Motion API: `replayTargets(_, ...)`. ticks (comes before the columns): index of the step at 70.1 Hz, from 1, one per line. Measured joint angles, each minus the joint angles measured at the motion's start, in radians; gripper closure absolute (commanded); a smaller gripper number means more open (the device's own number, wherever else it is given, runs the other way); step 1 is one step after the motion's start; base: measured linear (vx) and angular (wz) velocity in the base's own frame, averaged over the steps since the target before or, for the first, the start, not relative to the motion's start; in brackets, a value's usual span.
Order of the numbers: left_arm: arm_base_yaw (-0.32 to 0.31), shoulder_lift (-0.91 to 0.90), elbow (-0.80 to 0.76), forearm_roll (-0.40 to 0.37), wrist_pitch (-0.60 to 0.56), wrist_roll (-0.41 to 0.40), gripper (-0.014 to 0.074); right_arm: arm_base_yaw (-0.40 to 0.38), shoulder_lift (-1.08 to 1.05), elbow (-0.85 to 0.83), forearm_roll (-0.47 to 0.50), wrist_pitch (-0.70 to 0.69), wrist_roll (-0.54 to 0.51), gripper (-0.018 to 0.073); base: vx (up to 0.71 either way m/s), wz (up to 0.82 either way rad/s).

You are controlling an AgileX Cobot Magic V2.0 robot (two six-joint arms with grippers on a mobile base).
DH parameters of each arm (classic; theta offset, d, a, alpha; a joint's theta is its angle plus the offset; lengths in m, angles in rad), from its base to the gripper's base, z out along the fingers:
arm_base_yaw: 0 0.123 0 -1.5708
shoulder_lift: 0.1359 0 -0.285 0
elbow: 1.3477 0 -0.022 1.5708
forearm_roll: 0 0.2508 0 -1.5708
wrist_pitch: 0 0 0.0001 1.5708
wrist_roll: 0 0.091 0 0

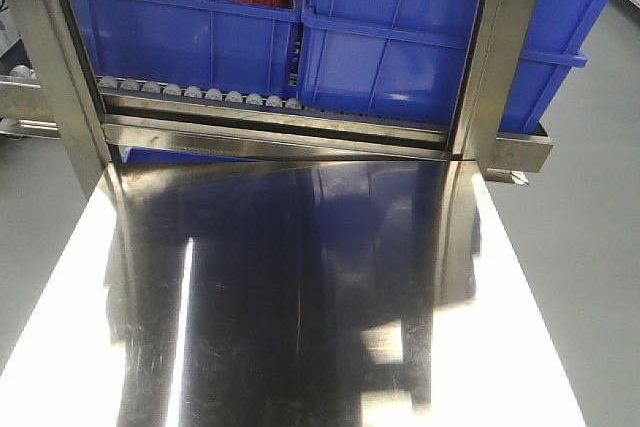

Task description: Move and align brake pads A on conveyor

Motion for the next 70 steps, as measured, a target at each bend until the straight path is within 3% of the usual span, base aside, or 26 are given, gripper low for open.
replayTargets(21,0.000,0.000,0.000,0.000,0.000,0.000,0.0603,0.000,-0.205,0.087,-0.010,0.045,-0.048,0.0566,0.00,0.00)
replayTargets(47,0.000,0.000,0.000,0.000,0.000,0.000,0.0603,0.000,-0.228,0.105,-0.010,0.074,-0.083,0.0566,0.00,0.00)
replayTargets(70,0.000,0.000,0.000,0.000,0.000,0.000,0.0603,0.000,-0.228,0.116,-0.047,-0.086,-0.097,0.0566,0.00,0.00)
